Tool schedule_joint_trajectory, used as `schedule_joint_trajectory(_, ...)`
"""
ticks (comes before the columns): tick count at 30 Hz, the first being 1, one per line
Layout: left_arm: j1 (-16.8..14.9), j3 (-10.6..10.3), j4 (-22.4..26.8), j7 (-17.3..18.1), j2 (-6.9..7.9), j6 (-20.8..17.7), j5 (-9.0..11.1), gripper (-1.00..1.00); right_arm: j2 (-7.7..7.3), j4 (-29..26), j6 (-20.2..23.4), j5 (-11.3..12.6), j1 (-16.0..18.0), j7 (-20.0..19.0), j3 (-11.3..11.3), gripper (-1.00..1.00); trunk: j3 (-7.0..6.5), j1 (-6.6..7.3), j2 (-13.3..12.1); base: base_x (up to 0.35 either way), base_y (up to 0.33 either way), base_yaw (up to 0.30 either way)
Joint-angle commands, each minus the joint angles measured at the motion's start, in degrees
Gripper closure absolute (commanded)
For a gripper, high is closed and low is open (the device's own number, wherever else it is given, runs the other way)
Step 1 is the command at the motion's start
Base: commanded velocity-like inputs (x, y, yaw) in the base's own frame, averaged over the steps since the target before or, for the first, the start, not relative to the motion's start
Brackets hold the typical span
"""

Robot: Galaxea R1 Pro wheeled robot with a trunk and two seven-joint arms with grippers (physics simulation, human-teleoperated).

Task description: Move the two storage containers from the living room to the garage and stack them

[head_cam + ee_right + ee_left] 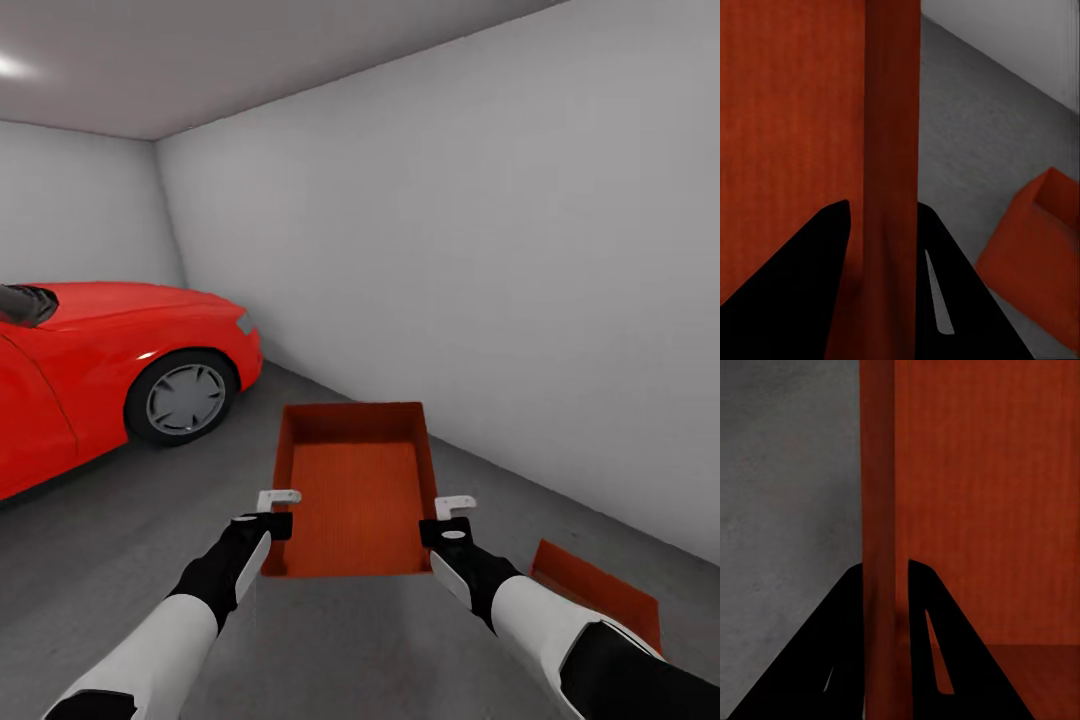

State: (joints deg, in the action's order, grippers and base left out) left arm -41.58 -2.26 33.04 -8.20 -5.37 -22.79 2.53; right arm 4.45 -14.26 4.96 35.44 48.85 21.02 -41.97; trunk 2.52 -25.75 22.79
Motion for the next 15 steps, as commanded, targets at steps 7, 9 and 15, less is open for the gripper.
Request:
schedule_joint_trajectory(7,0.0,-0.3,0.0,-0.8,-0.34,-0.3,0.7,1.0,0.03,-0.9,0.5,-1.4,0.1,4.6,1.2,1.0,0.14,-0.04,0.1,0.0,0.0,-0.286)
schedule_joint_trajectory(9,0.0,-0.3,0.0,-0.8,-0.34,-0.3,0.7,1.0,0.03,-0.9,0.5,-1.4,0.1,4.6,1.2,1.0,0.14,-0.04,0.1,0.0,0.0,-0.286)
schedule_joint_trajectory(15,0.0,-0.3,0.0,-0.8,-0.34,-0.3,0.7,1.0,0.03,-0.9,0.5,-1.3,0.1,4.6,1.2,1.0,0.14,-0.04,0.1,0.0,0.0,-0.286)
